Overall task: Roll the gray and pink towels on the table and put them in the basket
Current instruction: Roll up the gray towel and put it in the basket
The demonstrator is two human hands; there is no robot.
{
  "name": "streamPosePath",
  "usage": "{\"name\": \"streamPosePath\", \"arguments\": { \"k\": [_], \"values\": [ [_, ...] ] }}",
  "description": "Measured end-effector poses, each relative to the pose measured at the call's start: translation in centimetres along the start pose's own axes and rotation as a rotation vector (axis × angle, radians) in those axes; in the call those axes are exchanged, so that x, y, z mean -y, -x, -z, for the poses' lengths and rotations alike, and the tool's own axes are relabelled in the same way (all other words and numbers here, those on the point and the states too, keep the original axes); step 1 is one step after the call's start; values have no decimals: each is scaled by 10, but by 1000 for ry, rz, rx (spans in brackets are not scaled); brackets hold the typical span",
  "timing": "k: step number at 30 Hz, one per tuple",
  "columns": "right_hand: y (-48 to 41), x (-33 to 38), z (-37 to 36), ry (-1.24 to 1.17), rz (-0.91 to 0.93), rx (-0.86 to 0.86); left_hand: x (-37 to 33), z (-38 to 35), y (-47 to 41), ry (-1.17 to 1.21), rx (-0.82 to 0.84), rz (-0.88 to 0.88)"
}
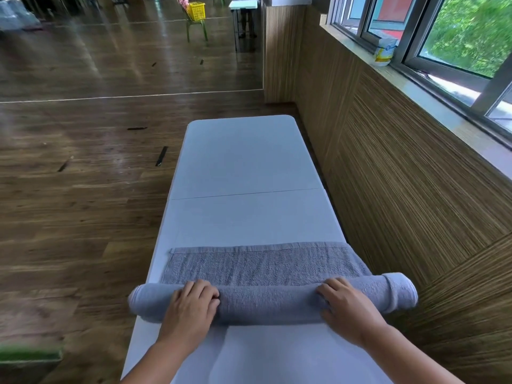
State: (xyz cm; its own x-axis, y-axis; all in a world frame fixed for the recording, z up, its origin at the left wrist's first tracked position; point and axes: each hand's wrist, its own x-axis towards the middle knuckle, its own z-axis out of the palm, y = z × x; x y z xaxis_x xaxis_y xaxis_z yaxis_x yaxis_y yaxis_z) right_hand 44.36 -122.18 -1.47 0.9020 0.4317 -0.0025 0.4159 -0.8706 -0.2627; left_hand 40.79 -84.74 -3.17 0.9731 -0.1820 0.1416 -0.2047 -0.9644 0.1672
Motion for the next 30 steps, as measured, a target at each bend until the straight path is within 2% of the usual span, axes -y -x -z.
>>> {"name": "streamPosePath", "arguments": {
  "k": [2,6,10,13,18,20,23,25,28,30],
  "values": [
    [1,-4,-1,73,7,79,2,-2,1,-6,75,0],
    [-4,-7,-4,140,-5,107,1,2,-1,-51,204,32],
    [-7,-6,-1,204,32,84,0,8,-1,-46,192,28],
    [-8,-8,0,147,9,85,3,7,2,-52,180,-2],
    [-10,-9,-2,-31,-172,-15,3,9,-9,-34,109,58],
    [-12,-12,-7,6,-118,-30,1,10,-16,-22,70,80],
    [-9,-13,-7,91,-16,-22,1,4,-16,30,15,19],
    [-7,-12,-4,171,-22,52,2,3,-14,23,107,27],
    [-9,-12,-6,192,-56,60,5,4,-14,-42,249,24],
    [-13,-9,-5,151,-36,43,6,7,-14,-57,236,18]
  ]
}}
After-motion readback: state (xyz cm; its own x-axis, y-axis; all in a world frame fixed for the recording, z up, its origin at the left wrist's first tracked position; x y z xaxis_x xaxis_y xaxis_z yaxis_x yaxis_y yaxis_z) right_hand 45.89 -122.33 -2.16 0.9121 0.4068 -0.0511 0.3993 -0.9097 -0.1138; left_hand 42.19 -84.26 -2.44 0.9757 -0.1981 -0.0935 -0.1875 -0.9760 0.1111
